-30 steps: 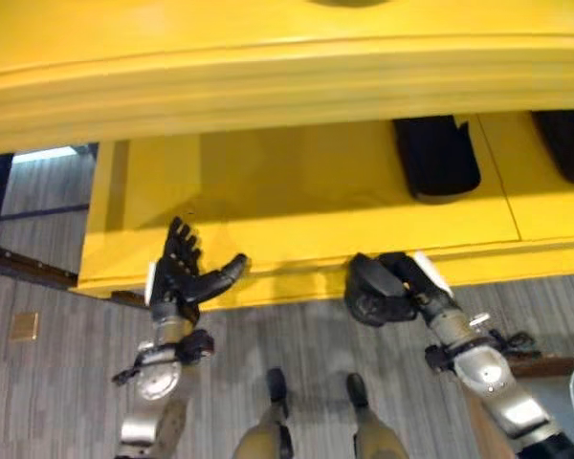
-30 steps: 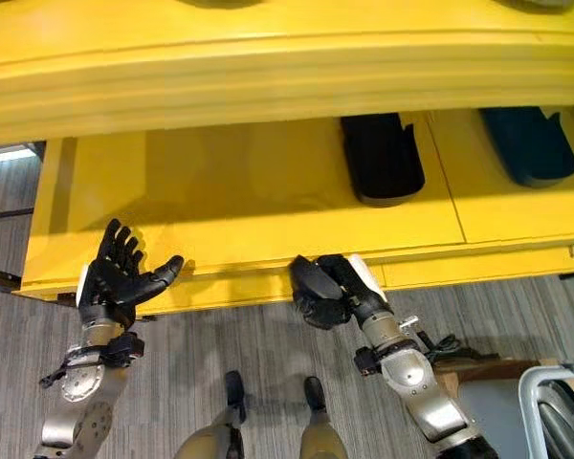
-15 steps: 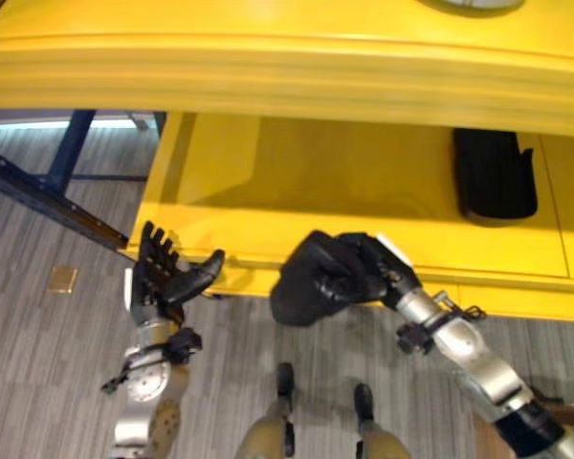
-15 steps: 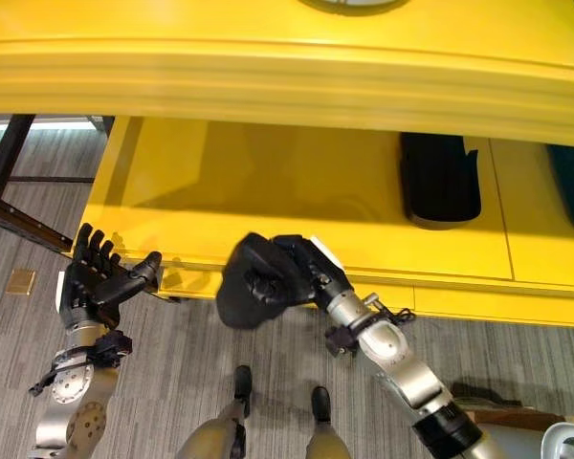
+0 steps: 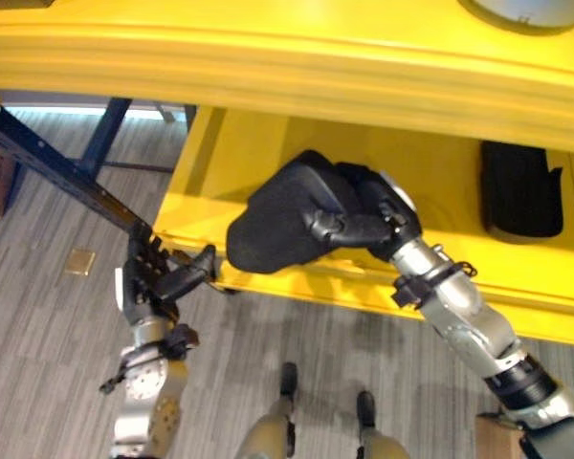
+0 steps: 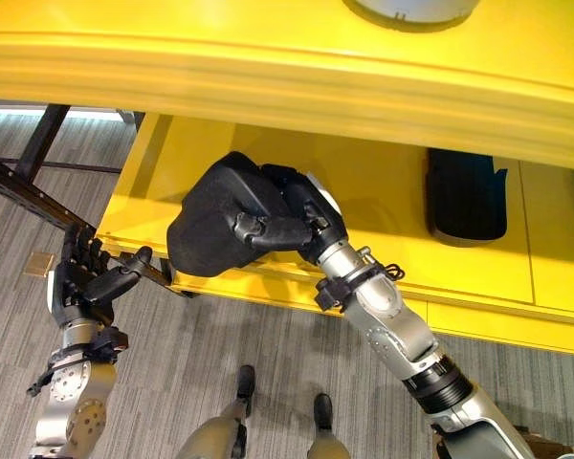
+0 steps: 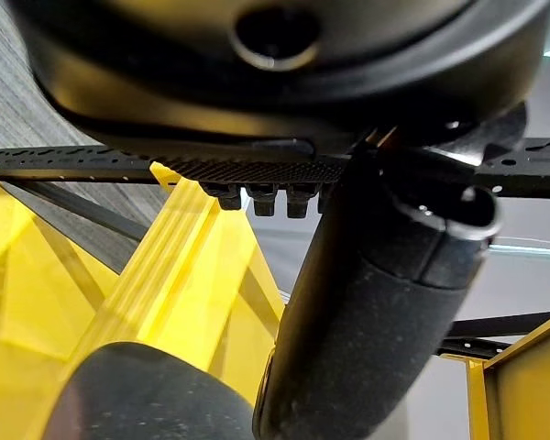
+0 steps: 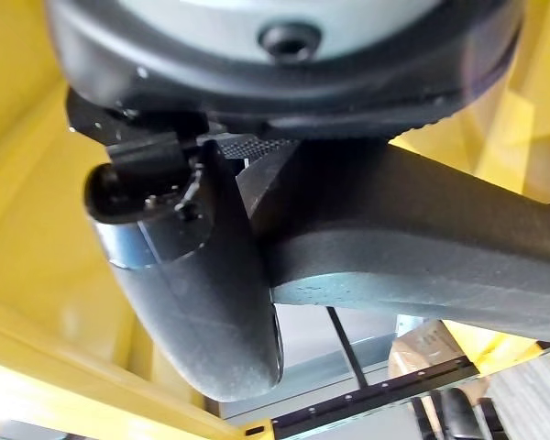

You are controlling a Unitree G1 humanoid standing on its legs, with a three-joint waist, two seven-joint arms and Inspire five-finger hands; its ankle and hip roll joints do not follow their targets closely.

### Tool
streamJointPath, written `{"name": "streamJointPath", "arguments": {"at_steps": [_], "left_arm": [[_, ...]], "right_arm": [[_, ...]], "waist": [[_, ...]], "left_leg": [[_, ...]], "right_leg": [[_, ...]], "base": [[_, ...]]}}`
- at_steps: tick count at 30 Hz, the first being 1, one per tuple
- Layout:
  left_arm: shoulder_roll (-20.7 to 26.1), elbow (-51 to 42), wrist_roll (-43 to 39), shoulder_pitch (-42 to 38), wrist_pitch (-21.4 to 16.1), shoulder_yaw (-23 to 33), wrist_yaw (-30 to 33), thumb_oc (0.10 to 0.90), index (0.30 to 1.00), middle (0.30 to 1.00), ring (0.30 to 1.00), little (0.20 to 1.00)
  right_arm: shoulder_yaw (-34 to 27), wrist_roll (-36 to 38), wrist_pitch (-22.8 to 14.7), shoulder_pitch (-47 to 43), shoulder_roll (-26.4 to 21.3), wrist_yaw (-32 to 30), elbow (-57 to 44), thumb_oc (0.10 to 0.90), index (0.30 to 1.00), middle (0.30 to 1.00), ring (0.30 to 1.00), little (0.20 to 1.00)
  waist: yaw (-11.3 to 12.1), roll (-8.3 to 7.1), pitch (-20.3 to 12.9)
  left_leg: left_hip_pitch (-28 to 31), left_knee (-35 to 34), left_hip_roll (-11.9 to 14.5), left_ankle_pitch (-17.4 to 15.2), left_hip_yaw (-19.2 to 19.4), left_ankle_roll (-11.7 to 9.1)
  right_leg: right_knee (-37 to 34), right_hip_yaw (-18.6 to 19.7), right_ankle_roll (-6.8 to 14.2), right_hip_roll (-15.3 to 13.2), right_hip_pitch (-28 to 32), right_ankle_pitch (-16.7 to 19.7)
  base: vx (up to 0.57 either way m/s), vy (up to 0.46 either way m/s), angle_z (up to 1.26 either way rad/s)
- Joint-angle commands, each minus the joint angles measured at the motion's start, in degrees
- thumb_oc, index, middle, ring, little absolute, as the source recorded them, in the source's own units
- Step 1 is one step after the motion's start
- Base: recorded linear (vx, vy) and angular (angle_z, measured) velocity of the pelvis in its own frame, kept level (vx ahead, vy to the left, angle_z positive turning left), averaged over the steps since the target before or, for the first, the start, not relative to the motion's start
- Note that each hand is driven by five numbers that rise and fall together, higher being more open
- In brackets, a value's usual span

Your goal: Move parts from the plastic box to the shelf.

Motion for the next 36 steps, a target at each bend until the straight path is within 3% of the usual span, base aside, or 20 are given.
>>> {"name": "streamJointPath", "arguments": {"at_steps": [1, 13, 21, 26, 29, 33, 36], "left_arm": [[3.5, -2.6, 0.7, -3.4, -6.6, 2.3, 0.1, 0.9, 1.0, 1.0, 1.0, 1.0], [3.8, -3.5, 0.8, -3.5, -6.3, 2.2, 0.6, 0.9, 1.0, 1.0, 1.0, 1.0], [3.5, -4.0, 0.5, -3.3, -6.4, 1.8, 1.0, 0.9, 1.0, 1.0, 1.0, 1.0], [2.7, -2.3, 1.8, -3.2, -5.6, -0.5, 1.6, 0.9, 1.0, 1.0, 1.0, 1.0], [3.5, -5.5, 0.5, -0.1, -6.8, 3.7, 0.6, 0.9, 1.0, 1.0, 1.0, 1.0], [4.1, -3.9, 1.7, -2.6, -6.3, 2.6, 1.9, 0.9, 1.0, 1.0, 1.0, 1.0], [4.4, -3.2, 1.8, -3.2, -6.7, 2.6, 2.4, 0.9, 1.0, 1.0, 1.0, 1.0]], "right_arm": [[1.1, 6.2, -7.7, -7.3, 3.9, 0.3, -2.7, 0.4, 0.3, 0.3, 0.3, 0.3], [1.5, 7.4, -8.6, -10.4, 6.1, -1.6, -2.6, 0.4, 0.3, 0.3, 0.3, 0.3], [-0.6, 3.2, -10.2, -12.4, 7.0, -4.4, -3.1, 0.4, 0.3, 0.3, 0.3, 0.3], [-0.8, -1.3, -11.4, -14.5, 8.1, -7.7, -3.5, 0.4, 0.3, 0.3, 0.3, 0.3], [-5.5, -5.8, -13.1, -13.7, 5.6, -8.6, -7.9, 0.4, 0.3, 0.3, 0.3, 0.3], [-5.4, -9.3, -13.0, -15.6, 5.8, -11.0, -7.1, 0.4, 0.3, 0.3, 0.3, 0.3], [-5.0, -16.1, -11.7, -18.9, 4.9, -12.9, -7.0, 0.4, 0.3, 0.3, 0.3, 0.3]], "waist": [[-0.4, -1.99, -7.6], [-0.3, -1.93, -8.1], [-0.5, -1.69, -8.5], [-0.8, -1.6, -8.3], [-0.6, -1.37, -8.3], [-1.0, -1.44, -8.8], [-1.2, -1.56, -9.1]], "left_leg": [[4.5, -0.1, 6.1, -3.0, 4.9, -5.5], [4.8, -0.1, 6.1, -3.4, 5.7, -5.2], [4.9, -0.1, 6.1, -3.6, 6.0, -5.0], [4.9, -0.1, 6.1, -3.7, 6.3, -4.9], [4.8, -0.1, 6.1, -3.8, 6.1, -4.8], [5.1, -0.1, 6.1, -4.0, 6.5, -4.7], [5.2, -0.1, 6.1, -4.1, 6.8, -4.7]], "right_leg": [[0.0, 2.2, 0.7, -2.7, 4.4, -4.7], [0.0, 3.0, 0.7, -2.9, 3.9, -4.5], [0.0, 3.2, 0.7, -2.9, 3.7, -4.5], [0.0, 3.8, 0.7, -2.8, 3.4, -4.3], [0.0, 3.7, 0.8, -2.9, 3.3, -4.4], [0.0, 4.1, 0.8, -2.8, 3.1, -4.3], [0.0, 4.4, 0.8, -2.8, 2.9, -4.3]], "base": [[0.0, 0.0, 0.0], [0.0, 0.0, 0.0], [0.0, 0.0, 0.0], [0.0, 0.0, 0.0], [0.0, 0.0, 0.0], [0.0, 0.002, -0.02], [0.01, 0.004, -0.1]]}}
